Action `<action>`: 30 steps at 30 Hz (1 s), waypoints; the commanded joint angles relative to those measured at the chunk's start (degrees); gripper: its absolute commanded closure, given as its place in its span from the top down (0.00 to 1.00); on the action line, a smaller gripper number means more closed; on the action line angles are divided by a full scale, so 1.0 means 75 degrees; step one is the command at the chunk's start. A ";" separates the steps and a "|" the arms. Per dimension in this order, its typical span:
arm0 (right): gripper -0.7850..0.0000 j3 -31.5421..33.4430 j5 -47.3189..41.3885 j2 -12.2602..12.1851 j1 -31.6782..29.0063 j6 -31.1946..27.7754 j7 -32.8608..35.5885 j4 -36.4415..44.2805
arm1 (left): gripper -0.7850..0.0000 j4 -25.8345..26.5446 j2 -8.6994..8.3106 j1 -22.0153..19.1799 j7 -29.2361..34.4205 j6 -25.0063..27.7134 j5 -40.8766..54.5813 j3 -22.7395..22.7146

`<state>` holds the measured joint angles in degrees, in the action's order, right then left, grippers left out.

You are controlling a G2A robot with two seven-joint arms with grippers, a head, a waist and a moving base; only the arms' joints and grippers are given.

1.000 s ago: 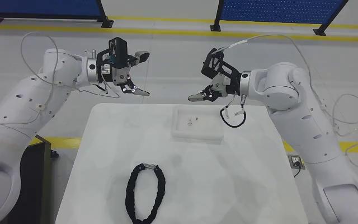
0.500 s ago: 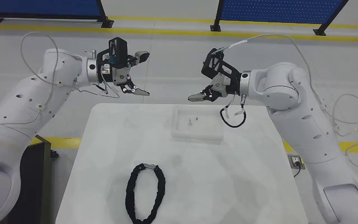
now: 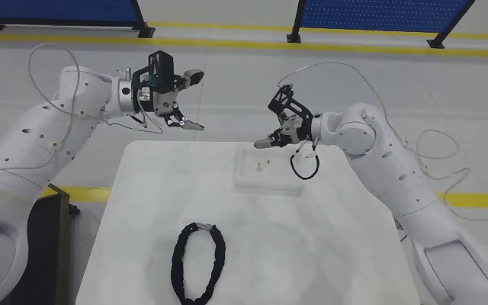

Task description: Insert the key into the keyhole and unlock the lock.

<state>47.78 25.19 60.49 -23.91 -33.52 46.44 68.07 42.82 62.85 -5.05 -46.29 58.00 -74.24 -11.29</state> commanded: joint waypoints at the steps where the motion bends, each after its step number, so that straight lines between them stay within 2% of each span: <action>1: 1.00 -0.0322 -0.0023 0.0166 0.0153 0.0244 -0.0125 -0.0562 | 1.00 0.0000 0.0000 0.0000 0.0000 0.0000 0.0001 0.0000; 6: 1.00 -0.0990 -0.0041 0.0583 0.0438 0.0910 -0.0318 -0.1484 | 1.00 0.0000 0.0000 0.0000 0.0000 0.0000 0.0001 0.0000; 16: 1.00 -0.1690 -0.1436 0.1425 0.0661 0.2538 -0.0036 -0.2984 | 1.00 0.0000 0.0000 0.0000 0.0000 0.0000 0.0001 0.0000; 19: 1.00 -0.1792 -0.1663 0.1634 0.0692 0.2791 -0.0166 -0.3322 | 1.00 0.0000 0.0000 0.0000 0.0000 0.0000 0.0001 0.0000; 25: 1.00 -0.1963 -0.1777 0.1942 0.0815 0.3121 -0.0043 -0.3892 | 1.00 0.0000 0.0000 0.0000 0.0000 0.0000 0.0001 0.0000; 30: 1.00 -0.1963 -0.1777 0.1942 0.0815 0.3121 -0.0043 -0.3892 | 1.00 0.0000 0.0000 0.0000 0.0000 0.0000 0.0001 0.0000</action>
<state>33.05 11.85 75.06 -17.79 -10.11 46.13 38.86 42.82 62.85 -5.05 -46.29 58.00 -74.24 -11.29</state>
